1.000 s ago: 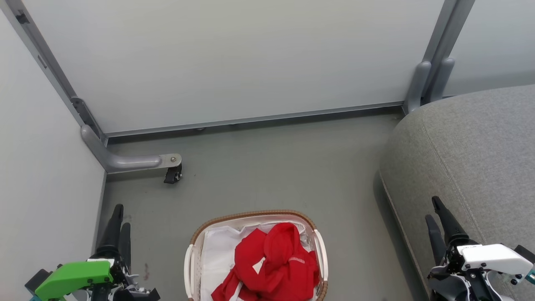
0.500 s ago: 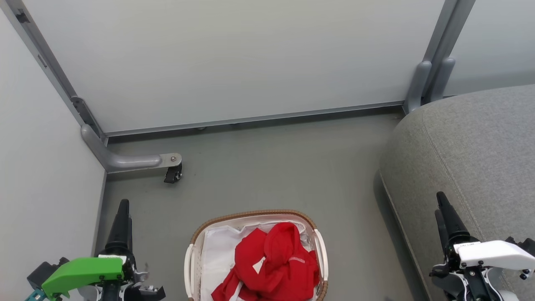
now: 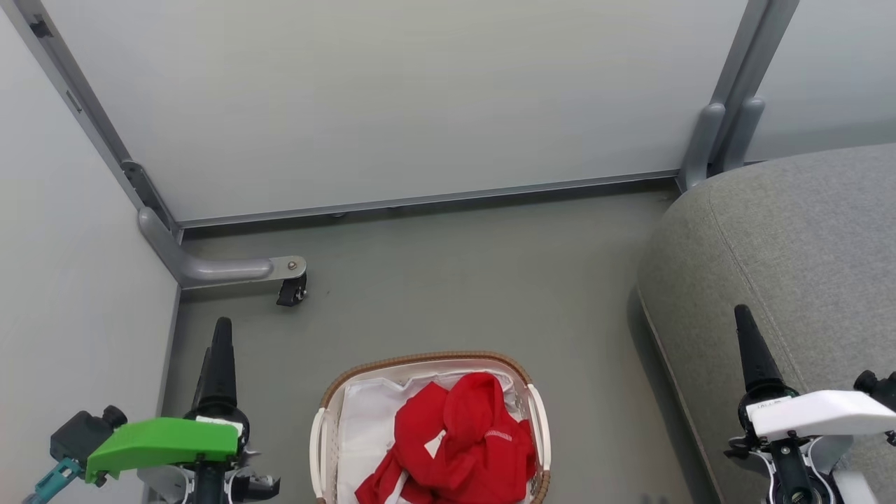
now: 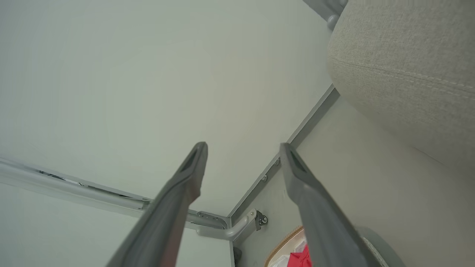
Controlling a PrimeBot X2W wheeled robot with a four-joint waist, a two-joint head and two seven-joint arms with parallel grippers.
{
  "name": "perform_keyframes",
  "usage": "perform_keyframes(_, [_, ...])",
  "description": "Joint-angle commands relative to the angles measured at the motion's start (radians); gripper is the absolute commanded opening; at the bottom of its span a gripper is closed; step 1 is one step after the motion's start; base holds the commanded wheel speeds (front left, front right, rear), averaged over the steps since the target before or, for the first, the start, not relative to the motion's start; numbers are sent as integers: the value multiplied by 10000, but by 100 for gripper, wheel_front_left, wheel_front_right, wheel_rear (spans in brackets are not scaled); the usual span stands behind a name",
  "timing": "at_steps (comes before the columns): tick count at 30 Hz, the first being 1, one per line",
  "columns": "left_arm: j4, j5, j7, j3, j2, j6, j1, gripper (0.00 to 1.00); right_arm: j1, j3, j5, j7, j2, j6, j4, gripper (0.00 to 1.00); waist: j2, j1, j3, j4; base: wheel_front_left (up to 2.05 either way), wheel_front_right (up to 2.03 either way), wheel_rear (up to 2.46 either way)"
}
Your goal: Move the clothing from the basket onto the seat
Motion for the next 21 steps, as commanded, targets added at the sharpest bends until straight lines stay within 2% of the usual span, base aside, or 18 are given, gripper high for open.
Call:
perform_keyframes(1, [-201,533,-106,-69,56,-48,-108,100,1,52,-578,-129,-76,4,-255,100,0,0,1,6,0,0,0])
perform_keyframes(10, [-234,2664,-422,-192,64,-54,33,100,99,187,-2271,-449,-89,4,-408,100,0,0,24,26,0,0,0])
perform_keyframes(21, [-55,4540,-765,-266,75,-47,288,100,273,460,-4460,-797,-102,4,-543,100,0,0,28,42,0,0,0])
